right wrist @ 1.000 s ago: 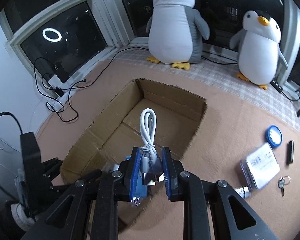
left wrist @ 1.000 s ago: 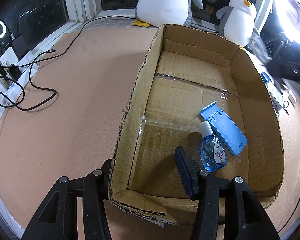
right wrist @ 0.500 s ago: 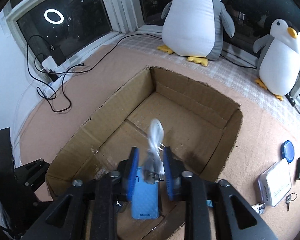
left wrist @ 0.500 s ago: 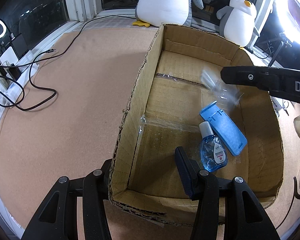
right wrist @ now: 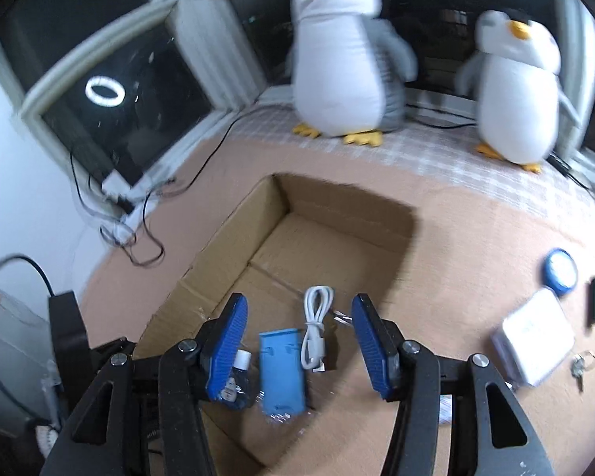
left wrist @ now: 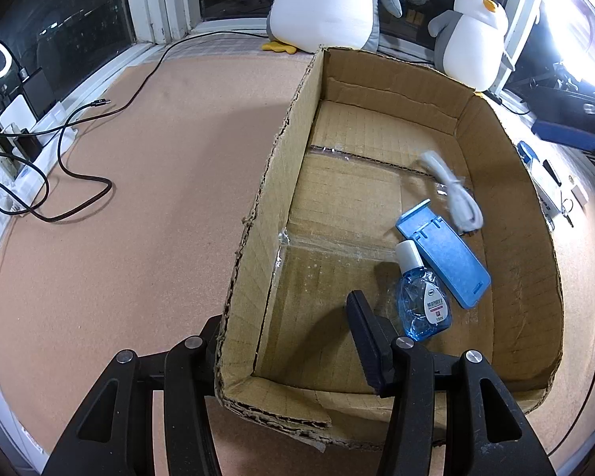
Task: Organize rigid objects
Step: 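Move the right tool to the blue clothespin and grasp it, then carry the blue clothespin with the right tool into the box and release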
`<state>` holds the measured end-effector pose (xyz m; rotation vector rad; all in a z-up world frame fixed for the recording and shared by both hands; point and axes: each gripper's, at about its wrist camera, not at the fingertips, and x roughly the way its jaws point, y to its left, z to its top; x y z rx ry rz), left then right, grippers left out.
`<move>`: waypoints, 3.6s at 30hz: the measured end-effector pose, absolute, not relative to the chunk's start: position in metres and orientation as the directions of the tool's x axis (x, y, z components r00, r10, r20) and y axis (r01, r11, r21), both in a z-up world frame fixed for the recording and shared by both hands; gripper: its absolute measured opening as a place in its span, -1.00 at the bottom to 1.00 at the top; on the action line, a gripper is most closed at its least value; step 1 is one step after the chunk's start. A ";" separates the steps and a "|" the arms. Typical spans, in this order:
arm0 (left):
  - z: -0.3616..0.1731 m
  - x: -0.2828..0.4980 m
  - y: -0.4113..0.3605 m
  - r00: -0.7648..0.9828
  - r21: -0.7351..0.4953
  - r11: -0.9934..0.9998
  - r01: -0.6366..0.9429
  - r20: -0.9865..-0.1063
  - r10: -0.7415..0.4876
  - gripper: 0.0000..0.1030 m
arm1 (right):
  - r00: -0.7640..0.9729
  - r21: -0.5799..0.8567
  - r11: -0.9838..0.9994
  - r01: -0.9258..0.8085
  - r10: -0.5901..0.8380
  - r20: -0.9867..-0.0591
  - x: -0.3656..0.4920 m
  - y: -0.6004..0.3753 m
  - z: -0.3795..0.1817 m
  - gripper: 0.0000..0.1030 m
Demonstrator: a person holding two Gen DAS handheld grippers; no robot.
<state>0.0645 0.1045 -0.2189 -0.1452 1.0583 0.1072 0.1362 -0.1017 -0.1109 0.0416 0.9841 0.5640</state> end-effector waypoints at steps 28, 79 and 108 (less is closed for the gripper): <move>-0.219 0.064 0.105 0.487 -0.066 0.986 -0.155 -0.873 0.018 0.05 | 0.282 0.029 0.784 -0.620 0.257 -0.925 0.132 -0.128 -0.177 -0.01; -0.221 0.064 0.107 0.489 -0.069 0.985 -0.156 -0.872 0.016 0.05 | 0.229 0.309 0.751 -0.583 0.517 -0.825 0.068 -0.077 -0.128 -0.79; -0.221 0.064 0.107 0.489 -0.070 0.986 -0.154 -0.872 0.015 0.05 | 0.220 0.265 0.734 -0.626 0.492 -0.842 0.048 -0.056 -0.142 -0.45</move>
